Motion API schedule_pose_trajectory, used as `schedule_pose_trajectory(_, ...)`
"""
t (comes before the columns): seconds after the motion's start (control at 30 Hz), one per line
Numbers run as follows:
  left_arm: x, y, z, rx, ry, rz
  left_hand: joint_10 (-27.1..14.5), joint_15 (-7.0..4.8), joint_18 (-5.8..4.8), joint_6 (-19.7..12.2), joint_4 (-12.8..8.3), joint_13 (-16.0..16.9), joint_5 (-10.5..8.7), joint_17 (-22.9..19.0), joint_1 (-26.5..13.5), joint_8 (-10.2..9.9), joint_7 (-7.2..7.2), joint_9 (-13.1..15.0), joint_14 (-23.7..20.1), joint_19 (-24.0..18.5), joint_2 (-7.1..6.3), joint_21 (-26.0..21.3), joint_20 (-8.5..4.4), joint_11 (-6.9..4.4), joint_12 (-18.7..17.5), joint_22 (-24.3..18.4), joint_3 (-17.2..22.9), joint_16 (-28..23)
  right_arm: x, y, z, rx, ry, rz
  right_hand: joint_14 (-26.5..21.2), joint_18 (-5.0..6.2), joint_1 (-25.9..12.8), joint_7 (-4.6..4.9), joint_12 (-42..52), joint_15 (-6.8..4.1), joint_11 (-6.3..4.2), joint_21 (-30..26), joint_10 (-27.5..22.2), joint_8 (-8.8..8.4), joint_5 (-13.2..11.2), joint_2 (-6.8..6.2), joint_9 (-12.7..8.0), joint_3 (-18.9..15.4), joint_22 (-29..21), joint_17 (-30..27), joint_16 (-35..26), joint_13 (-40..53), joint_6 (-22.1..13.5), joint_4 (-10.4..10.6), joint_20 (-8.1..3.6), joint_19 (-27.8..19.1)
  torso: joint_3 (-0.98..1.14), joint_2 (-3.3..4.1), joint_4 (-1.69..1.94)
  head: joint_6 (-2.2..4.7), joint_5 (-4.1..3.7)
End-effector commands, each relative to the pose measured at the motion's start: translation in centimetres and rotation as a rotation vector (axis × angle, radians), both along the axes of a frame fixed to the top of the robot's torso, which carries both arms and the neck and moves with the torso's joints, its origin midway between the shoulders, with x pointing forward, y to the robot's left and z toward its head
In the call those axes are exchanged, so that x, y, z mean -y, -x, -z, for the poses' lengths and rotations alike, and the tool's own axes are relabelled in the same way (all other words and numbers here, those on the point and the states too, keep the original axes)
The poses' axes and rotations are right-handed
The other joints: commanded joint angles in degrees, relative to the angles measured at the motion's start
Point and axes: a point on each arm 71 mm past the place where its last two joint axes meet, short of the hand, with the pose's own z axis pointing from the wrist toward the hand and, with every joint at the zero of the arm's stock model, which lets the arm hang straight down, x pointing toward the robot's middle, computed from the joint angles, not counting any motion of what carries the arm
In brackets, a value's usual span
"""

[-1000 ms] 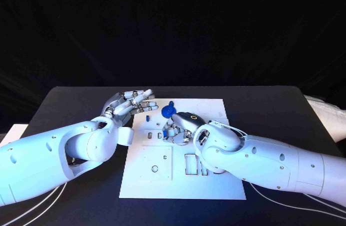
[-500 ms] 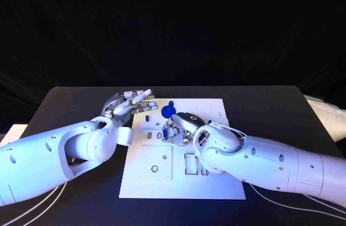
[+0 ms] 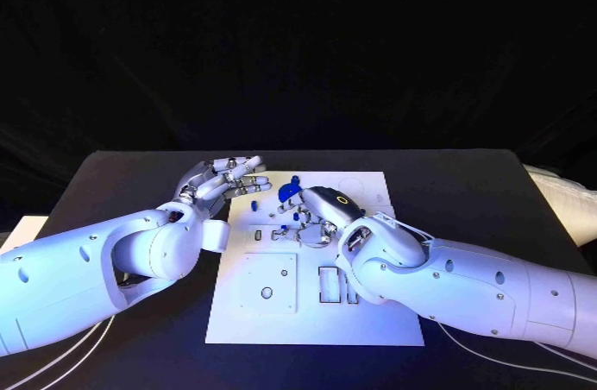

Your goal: Assemble the parts on the task board

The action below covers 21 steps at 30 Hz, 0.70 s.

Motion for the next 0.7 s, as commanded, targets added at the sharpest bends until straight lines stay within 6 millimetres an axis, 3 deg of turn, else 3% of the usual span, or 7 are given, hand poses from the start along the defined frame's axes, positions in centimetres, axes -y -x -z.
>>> schedule_pose_trajectory(0.03, 0.2, 0.0, 0.0, -0.004, 0.004, 0.030, 0.05, -0.08, 0.25, 0.14, -0.43, 0.00, -0.15, 0.14, 0.05, -0.04, -0.29, 0.09, 0.44, 0.39, 0.49, -0.28, 0.18, -0.38, 0.10, 0.00, 0.06, -0.22, 0.2, 0.5, -1.0, 0.060, -0.068, -0.043, 5.29, -0.08, 0.70, -0.03, 0.16, 0.44, -0.01, -0.22, -0.23, 0.06, 0.25, -0.24, 0.02, -0.37, 1.05, 11.80, -0.10, -0.07, -0.32, -0.03, 0.39, -0.05, -0.03, -0.02, -0.06, 0.11, 0.00)
schedule_pose_trajectory(0.2, 0.0, -0.1, 0.3, -0.020, -0.048, 0.034, 1.60, -1.12, 0.37, 1.25, -0.91, 0.13, -0.18, 1.25, -0.36, 0.35, -0.84, 0.18, 3.59, 2.62, 0.77, 0.80, -0.70, -1.12, 0.60, 0.51, 0.30, 1.31, 1.2, 1.2, -2.0, 0.057, -0.082, -0.084, 5.30, -0.07, 0.81, -0.01, 0.16, 0.46, 0.02, -0.25, -0.29, 0.09, 0.31, -0.61, 0.04, -0.99, 1.01, 11.83, -0.10, -0.15, -0.35, 0.34, 0.41, -0.07, 0.01, -0.07, -0.05, 0.11, 0.07)
schedule_pose_trajectory(0.4, -0.3, -0.1, 1.2, -0.082, -0.223, 0.070, 11.42, -6.08, 0.35, 4.49, -0.10, 2.06, -0.25, 9.66, -2.40, 1.37, -3.65, 0.47, 19.09, 14.77, 0.41, 9.54, -5.71, -5.18, 4.48, 4.84, 0.65, 15.52, 4.3, 1.7, -4.2, 0.006, -0.167, -0.110, 5.19, -0.03, 1.23, -0.03, 0.21, 0.46, 0.00, -0.36, -0.35, 0.20, 0.84, -0.02, 0.09, -1.40, 0.84, 11.43, -0.36, -0.27, -0.19, 1.11, 0.43, -0.15, 0.10, -0.48, -0.14, 0.02, 0.36)
schedule_pose_trajectory(0.43, -0.3, -0.2, 1.4, -0.098, -0.262, 0.089, 13.10, -6.93, 0.13, 4.97, 0.66, 2.79, -0.17, 15.38, -3.37, 1.65, -4.31, 0.56, 21.13, 16.92, 0.26, 11.71, -6.60, -6.03, 5.58, 6.05, 0.36, 22.39, 4.9, 1.6, -4.7, -0.007, -0.192, -0.100, 5.14, -0.01, 1.51, -0.05, 0.16, 0.44, -0.02, -0.44, -0.40, 0.25, 1.25, 0.32, 0.11, -1.31, 0.72, 11.24, -0.49, -0.33, -0.08, 1.18, 0.42, -0.21, 0.14, -0.60, -0.22, -0.02, 0.42)
schedule_pose_trajectory(0.53, -0.6, -0.3, 2.1, -0.144, -0.392, 0.148, 18.48, -8.66, -0.11, 6.85, 2.66, 6.04, -0.45, 48.99, -6.36, 2.97, -5.97, 1.15, 23.78, 21.22, -0.66, 18.17, -8.45, -7.73, 10.34, 10.50, -1.13, 56.52, 6.9, 1.0, -5.9, -0.045, -0.259, -0.054, 5.09, 0.02, 2.23, -0.07, 0.13, 0.40, -0.07, -0.52, -0.48, 0.28, 2.19, 1.00, 0.13, -1.07, 0.59, 11.07, -0.61, -0.43, 0.06, 1.16, 0.39, -0.27, 0.22, -1.02, -0.40, -0.14, 0.61)
schedule_pose_trajectory(0.6, -0.6, -0.4, 2.4, -0.176, -0.499, 0.205, 19.86, -9.02, -2.88, 7.69, 4.19, 11.03, -0.37, 65.20, -8.03, 4.34, -7.06, 1.89, 24.06, 25.44, -0.85, 39.30, -10.05, -8.85, 16.15, 33.60, -2.26, 72.06, 8.3, 0.5, -6.7, -0.064, -0.296, -0.012, 5.03, 0.08, 2.70, -0.10, 0.13, 0.35, -0.12, -0.69, -0.55, 0.45, 3.32, 1.62, 0.19, -0.85, 0.30, 10.82, -0.79, -0.50, 0.46, 1.17, 0.35, -0.40, 0.22, -1.39, -0.53, -0.31, 0.77)
schedule_pose_trajectory(0.7, -0.6, -0.7, 2.3, -0.199, -0.666, 0.266, 18.69, -10.43, -4.88, 8.16, 7.32, 18.52, -0.34, 74.52, -10.84, 6.70, -7.63, 3.15, 24.73, 26.24, -1.15, 52.95, -10.57, -10.16, 24.76, 49.08, -4.68, 79.69, 10.1, 0.0, -7.7, -0.070, -0.322, 0.040, 5.00, 0.09, 3.12, -0.12, 0.21, 0.31, -0.16, -0.72, -0.55, 0.52, 4.51, 2.10, 0.20, -0.68, 0.26, 10.69, -0.89, -0.53, 0.69, 1.14, 0.30, -0.40, 0.27, -1.79, -0.75, -0.54, 1.17)
